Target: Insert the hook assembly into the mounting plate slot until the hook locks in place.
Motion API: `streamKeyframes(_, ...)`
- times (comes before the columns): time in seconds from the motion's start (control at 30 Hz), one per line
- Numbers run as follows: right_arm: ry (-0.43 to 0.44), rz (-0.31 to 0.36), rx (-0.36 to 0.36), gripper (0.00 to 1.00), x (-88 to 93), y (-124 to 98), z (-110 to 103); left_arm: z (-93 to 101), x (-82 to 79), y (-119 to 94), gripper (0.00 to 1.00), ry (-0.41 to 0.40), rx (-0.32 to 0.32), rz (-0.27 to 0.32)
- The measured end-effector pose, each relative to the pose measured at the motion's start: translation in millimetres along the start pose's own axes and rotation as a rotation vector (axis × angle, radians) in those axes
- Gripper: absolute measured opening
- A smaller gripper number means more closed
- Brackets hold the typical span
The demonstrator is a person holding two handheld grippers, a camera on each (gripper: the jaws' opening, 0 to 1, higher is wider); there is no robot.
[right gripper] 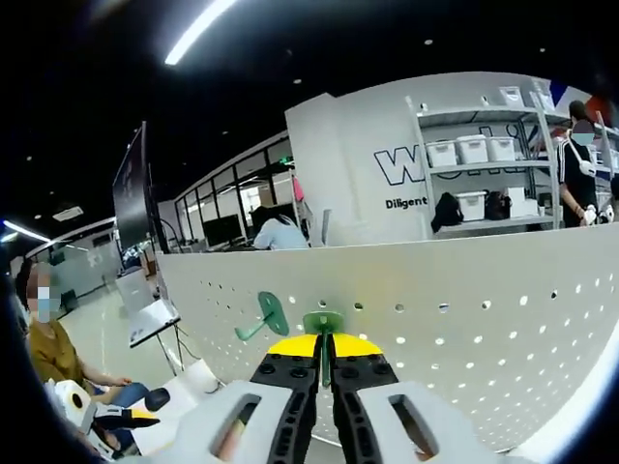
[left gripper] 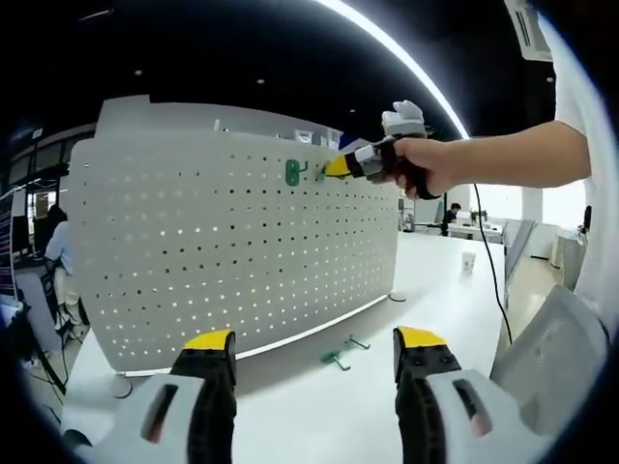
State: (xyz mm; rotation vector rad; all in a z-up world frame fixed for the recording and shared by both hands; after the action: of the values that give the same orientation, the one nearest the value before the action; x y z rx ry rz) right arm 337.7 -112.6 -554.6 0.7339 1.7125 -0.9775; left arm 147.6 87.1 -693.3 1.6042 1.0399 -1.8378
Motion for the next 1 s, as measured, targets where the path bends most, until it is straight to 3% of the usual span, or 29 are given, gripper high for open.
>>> streamKeyframes(0.4,-0.012,0.016,0.041,0.01,-2.0,3.8,0.6,-3.8,1.4,-1.5,0.68,-0.010,-0.015,0.002)
streamKeyframes(0.57,0.045,0.036,0.050,0.01,-1.1,6.3,-0.4,-6.0,1.6,-3.3,0.68,-0.025,-0.020,0.006)
streamKeyframes(0.83,0.050,0.066,0.124,0.01,-2.8,7.5,-5.9,-8.2,0.8,-4.5,0.67,-0.035,-0.030,0.013)
streamKeyframes(0.93,-0.019,0.061,0.193,0.01,-5.0,9.0,-6.3,-7.6,0.7,-4.5,0.66,-0.037,-0.029,0.015)
streamKeyframes(1.0,-0.006,0.067,0.210,0.01,-4.3,9.2,-8.0,-7.6,0.6,-4.6,0.66,-0.036,-0.029,0.016)
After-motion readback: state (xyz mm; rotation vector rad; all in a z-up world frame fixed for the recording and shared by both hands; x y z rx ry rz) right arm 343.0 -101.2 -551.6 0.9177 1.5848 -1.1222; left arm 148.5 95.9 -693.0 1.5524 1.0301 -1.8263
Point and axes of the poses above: the point that each gripper's makers call its tool centre point, and the gripper's own axes: y roughly forward along the fingers, z roughly to its right, x roughly out of its underside, the point moved 2 cm from there along -y, roughly backward along the fingers, and after that the axes turned 5 degrees about -z, right-handed, at the moved point
